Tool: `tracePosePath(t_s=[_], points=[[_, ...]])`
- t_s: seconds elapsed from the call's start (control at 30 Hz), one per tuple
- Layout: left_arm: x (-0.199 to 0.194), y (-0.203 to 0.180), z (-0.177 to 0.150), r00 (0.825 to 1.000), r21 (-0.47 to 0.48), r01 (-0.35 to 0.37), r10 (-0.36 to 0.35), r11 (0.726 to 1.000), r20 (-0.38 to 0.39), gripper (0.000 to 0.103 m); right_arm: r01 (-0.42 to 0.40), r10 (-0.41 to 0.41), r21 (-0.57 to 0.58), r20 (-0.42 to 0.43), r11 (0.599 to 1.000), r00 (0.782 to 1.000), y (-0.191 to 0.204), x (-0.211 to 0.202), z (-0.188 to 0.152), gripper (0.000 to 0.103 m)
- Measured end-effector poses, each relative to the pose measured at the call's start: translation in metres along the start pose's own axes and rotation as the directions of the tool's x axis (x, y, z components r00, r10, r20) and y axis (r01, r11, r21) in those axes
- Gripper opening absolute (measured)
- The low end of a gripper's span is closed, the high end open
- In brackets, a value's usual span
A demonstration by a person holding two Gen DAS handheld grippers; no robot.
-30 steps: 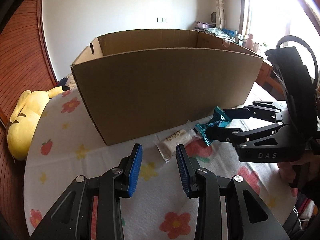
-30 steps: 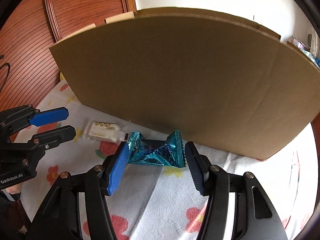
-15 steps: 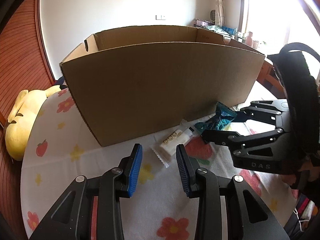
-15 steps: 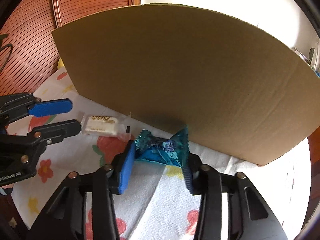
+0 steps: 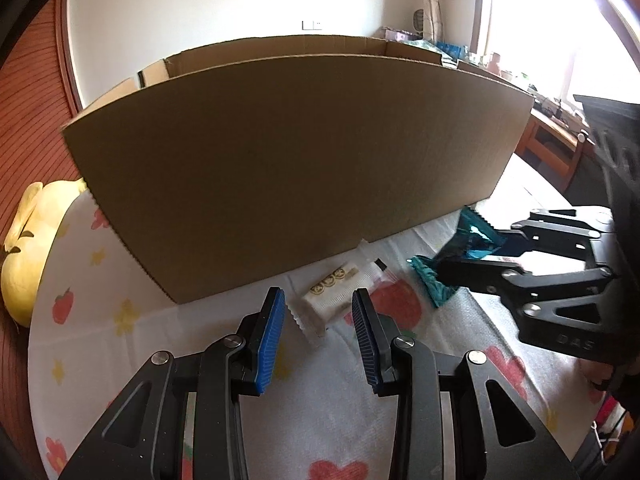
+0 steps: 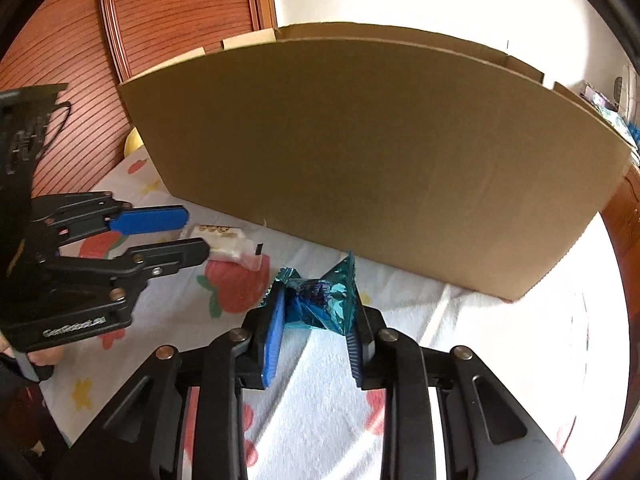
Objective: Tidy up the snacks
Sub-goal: 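Grasp the teal wrapped candy with the right tool while the left tool grasps the white wafer bar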
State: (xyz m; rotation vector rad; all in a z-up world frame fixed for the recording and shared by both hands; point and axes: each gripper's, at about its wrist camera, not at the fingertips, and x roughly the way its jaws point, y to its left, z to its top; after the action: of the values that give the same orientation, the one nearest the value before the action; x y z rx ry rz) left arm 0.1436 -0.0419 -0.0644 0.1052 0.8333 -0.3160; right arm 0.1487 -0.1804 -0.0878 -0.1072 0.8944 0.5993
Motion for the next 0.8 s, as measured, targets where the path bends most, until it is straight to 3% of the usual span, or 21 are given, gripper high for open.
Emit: tracePosePath(t_s=[0.63, 0.8], points=[[0.010, -0.017, 0.027, 0.998, 0.115, 0.062, -0.062, 0.991, -0.004, 0.037, -0.008, 0.006, 0.074, 0.036, 0.997, 0.999, -0.016, -0.029, -0.032, 0.029], [0.029, -0.022, 0.033, 0.998, 0.173, 0.048, -0.041, 0.984, -0.047, 0.037, -0.009, 0.005, 0.087, 0.039, 0.996, 0.999, -0.018, -0.031, -0.033, 0.029]])
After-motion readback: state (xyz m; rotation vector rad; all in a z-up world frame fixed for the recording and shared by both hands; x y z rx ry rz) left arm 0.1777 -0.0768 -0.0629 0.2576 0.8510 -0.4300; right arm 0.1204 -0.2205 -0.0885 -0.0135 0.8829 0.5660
